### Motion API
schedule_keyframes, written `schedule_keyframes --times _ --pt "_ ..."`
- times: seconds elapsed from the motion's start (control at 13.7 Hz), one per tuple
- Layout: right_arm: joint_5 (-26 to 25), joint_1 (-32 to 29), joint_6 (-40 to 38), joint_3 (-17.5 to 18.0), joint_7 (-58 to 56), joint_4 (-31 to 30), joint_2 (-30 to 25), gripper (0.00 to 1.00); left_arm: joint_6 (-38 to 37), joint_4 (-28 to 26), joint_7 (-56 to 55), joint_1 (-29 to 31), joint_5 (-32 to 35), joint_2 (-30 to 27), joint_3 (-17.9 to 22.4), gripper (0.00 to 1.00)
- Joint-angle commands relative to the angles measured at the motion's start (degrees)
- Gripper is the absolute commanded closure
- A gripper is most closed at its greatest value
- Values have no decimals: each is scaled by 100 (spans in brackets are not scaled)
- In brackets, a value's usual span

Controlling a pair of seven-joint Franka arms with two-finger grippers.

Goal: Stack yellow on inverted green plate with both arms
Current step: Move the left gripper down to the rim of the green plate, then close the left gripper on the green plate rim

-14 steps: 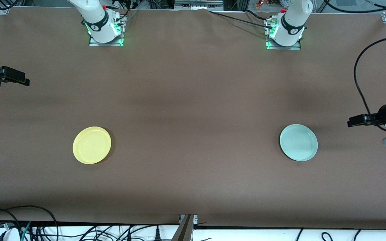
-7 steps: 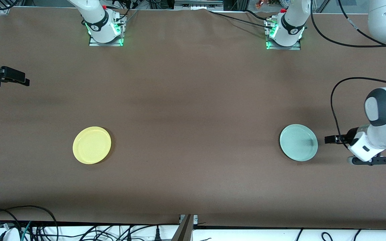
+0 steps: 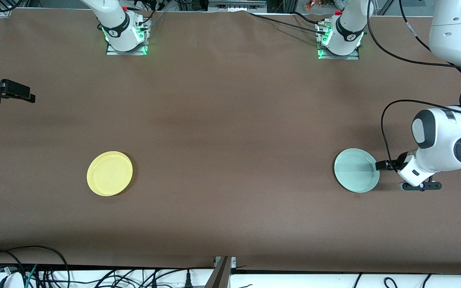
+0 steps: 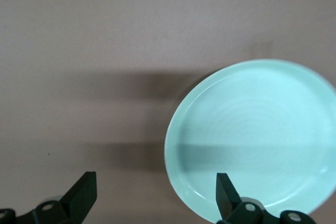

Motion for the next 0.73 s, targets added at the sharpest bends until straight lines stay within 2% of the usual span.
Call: schedule_keyframes --times 0.0,0.59,0.66 --pt "29 -30 11 11 28 10 -22 0 453 -400 408 177 -23 -80 -54 0" --pt "29 -30 11 11 28 10 -22 0 911 -392 365 125 -50 272 -72 0" --pt "29 -30 11 11 37 10 -22 0 911 -392 356 125 -50 272 -72 7"
